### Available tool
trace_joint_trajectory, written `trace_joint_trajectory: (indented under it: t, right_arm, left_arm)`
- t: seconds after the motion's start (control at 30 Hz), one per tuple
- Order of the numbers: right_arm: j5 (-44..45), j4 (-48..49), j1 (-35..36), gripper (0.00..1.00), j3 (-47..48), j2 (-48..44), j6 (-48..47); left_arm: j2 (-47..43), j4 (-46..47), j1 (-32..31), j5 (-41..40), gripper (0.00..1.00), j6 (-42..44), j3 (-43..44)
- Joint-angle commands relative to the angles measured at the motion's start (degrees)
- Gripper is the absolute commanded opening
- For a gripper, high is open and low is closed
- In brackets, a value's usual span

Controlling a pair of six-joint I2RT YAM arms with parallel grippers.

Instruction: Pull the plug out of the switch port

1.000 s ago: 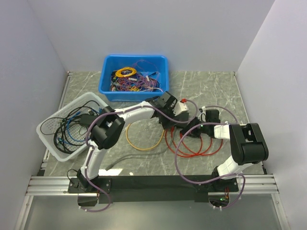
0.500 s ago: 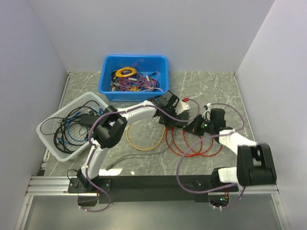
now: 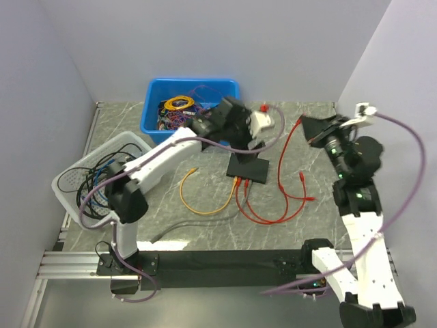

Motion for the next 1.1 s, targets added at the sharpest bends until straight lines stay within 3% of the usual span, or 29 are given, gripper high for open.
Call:
trace_joint_trajectory:
  t: [0.0,0.2,0.47,0.67,1.07]
  right_arm:
    - [4.5,3.0,0.5,0.0,8.2,-1.4,-1.6]
    - [5.8,5.6,3.9,0.0,20.0,-0.8,-1.7]
    - [5.3,9.2,7.2,0.0,28.5,3.6,0.7]
    - [4.5,12.8,9.0,0.0,28.6,5.5,3.6]
    - [5.3,14.9,11.9,0.0,23.8,5.0,4.2]
  left_arm:
    - [-6.0,-4.0,0.5,9.4,0.99,-2.3,8.5]
    - [-8.7,-9.8,0.5,15.0,0.99,-3.3,17.9]
    - [-9.0,-11.4,-0.2,29.6,0.99,-6.3,26.6]
    - [-5.9,-8.5,-4.7,26.6,0.99,-6.3,27.8]
    - [-1.6,-0.7,-5.2,28.0,0.99,-16.1,32.9]
